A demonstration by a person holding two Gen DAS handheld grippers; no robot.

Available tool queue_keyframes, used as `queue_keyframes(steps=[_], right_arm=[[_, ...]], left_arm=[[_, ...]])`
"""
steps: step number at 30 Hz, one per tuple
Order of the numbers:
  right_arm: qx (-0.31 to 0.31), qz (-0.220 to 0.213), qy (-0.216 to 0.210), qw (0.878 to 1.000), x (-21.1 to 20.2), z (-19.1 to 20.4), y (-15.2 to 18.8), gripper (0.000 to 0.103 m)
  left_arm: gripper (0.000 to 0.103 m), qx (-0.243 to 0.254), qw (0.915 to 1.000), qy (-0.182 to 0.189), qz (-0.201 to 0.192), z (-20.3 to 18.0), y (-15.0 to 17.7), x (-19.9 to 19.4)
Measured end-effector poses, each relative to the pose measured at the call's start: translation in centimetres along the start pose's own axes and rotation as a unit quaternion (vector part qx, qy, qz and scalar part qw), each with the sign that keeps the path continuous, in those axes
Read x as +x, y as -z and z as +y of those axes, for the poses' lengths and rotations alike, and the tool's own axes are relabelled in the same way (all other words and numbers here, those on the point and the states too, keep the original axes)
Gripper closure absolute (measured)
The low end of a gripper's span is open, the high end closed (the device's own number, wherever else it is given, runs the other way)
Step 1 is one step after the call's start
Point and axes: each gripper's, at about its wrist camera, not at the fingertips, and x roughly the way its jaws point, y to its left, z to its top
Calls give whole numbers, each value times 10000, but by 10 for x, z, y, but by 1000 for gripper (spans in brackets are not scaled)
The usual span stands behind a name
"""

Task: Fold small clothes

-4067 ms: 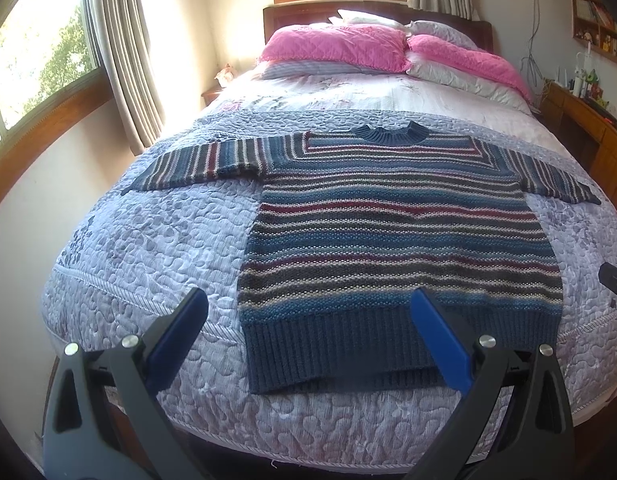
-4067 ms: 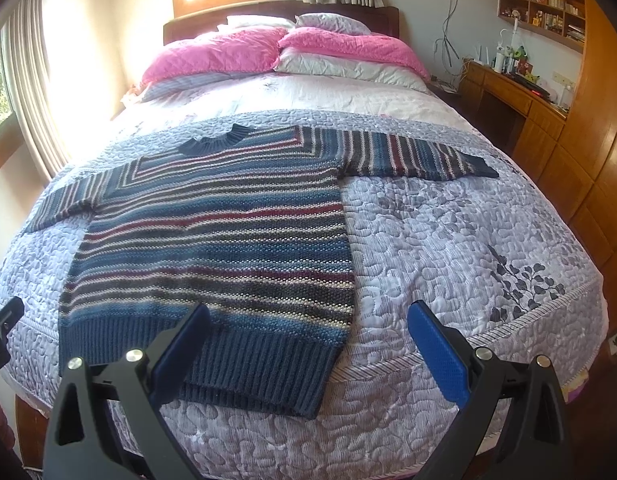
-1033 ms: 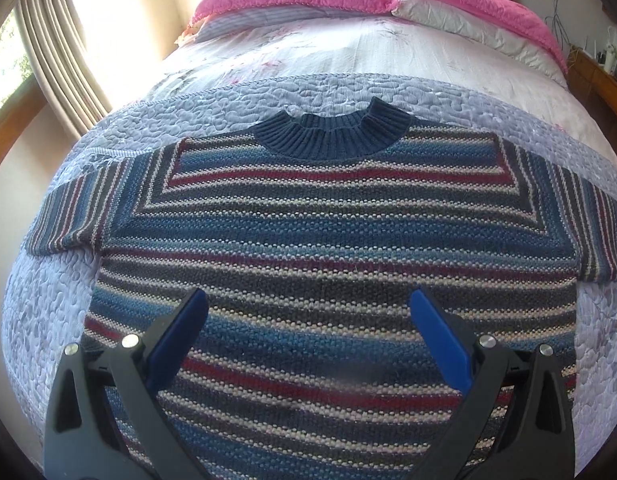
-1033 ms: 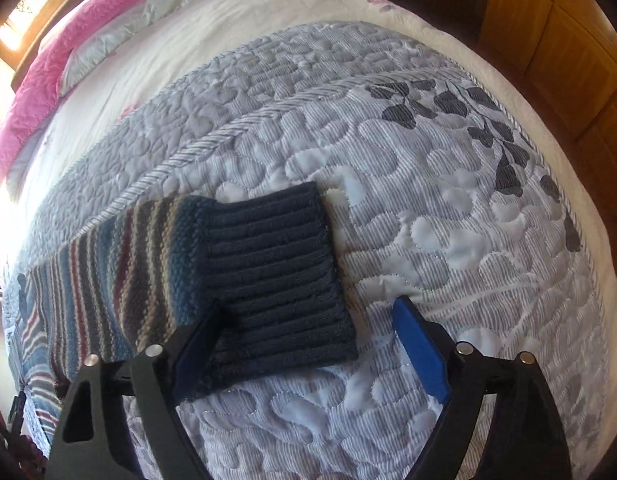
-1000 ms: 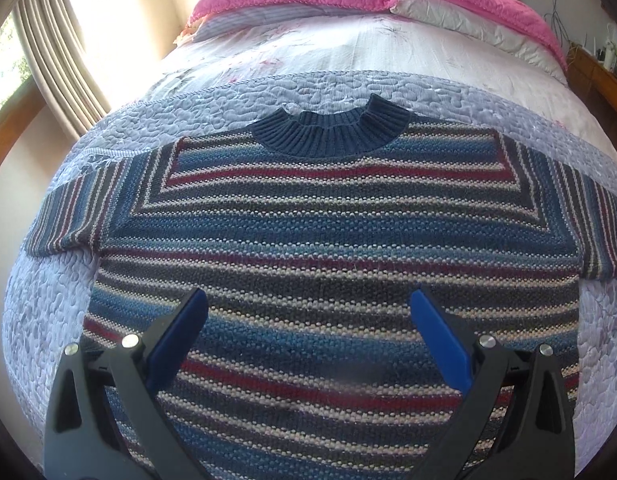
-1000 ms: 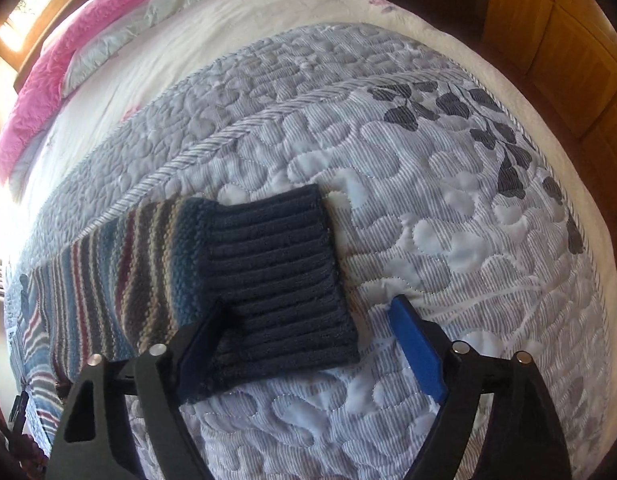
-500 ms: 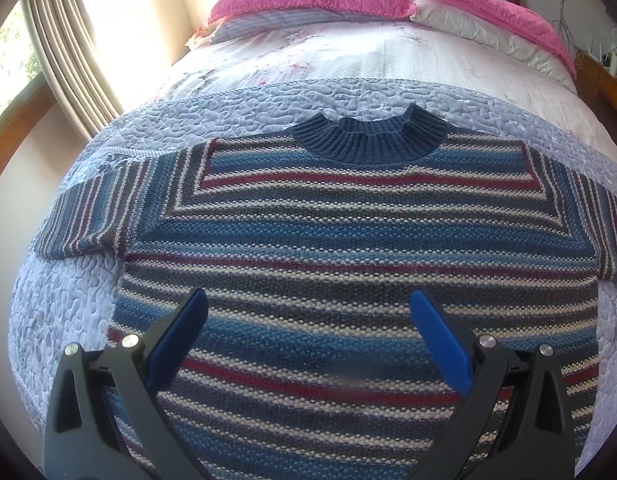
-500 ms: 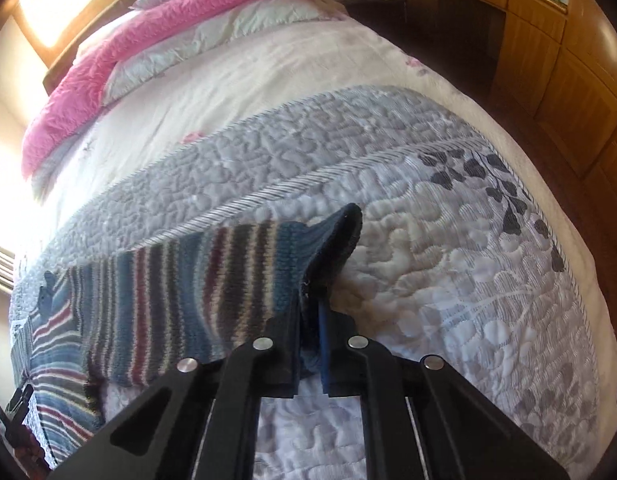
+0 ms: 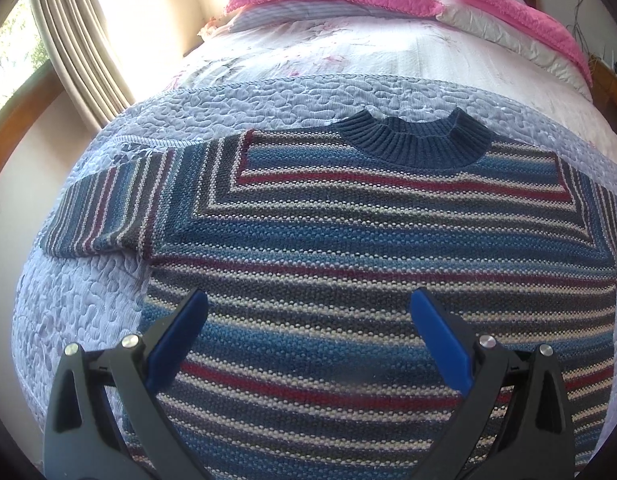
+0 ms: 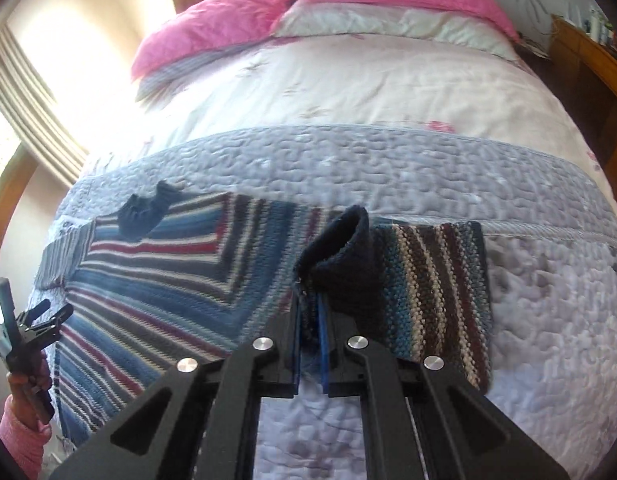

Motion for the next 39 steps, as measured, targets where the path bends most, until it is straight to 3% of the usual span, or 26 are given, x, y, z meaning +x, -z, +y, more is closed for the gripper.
queue_keyframes(steps=[4, 8, 9, 11, 15, 17, 19, 23, 28, 32, 35, 37, 39], right_arm=[[-243, 151, -483, 9984, 33, 53, -4, 96], [-346, 483, -692, 9958, 78, 88, -1, 94], [-361, 591, -689, 9952, 88, 92, 1, 91], [-278, 750, -622, 9948, 105, 94, 5, 73], [-88, 498, -973, 9940, 85, 82, 16, 67], [97, 251, -1163, 9928, 62, 65, 22, 58], [113, 130, -878, 9960, 43, 49, 32, 59], [160, 240, -175, 9994, 26, 16, 69, 59], [321, 195, -232, 9990, 7, -8, 119, 59], [592, -53, -551, 9967, -8, -19, 142, 59], [576, -152, -521, 9969, -12, -20, 152, 59], [553, -201, -445, 9973, -13, -21, 158, 58], [605, -217, -494, 9967, -12, -22, 161, 57]], left_arm=[[3, 13, 10000, 57, -39, 1, 0, -3], [3, 57, 9999, 152, -3, -4, 2, -3], [3, 85, 9998, 173, 11, -6, 2, -3], [3, 160, 9996, 229, 42, -13, 3, -2], [3, 354, 9981, 486, 148, -31, 5, 0], [3, 440, 9964, 682, 225, -45, 5, 1], [3, 476, 9936, 972, 329, -64, 3, 1], [3, 515, 9787, 1879, 648, -115, -4, 4], [3, 558, 9505, 2790, 1249, -182, -16, 21], [4, 382, 9367, 3134, 1515, -211, -25, 38], [6, 265, 9260, 3379, 1662, -221, -28, 45], [22, 279, 9215, 3458, 1747, -228, -29, 49], [27, 311, 9183, 3503, 1820, -234, -29, 53]])
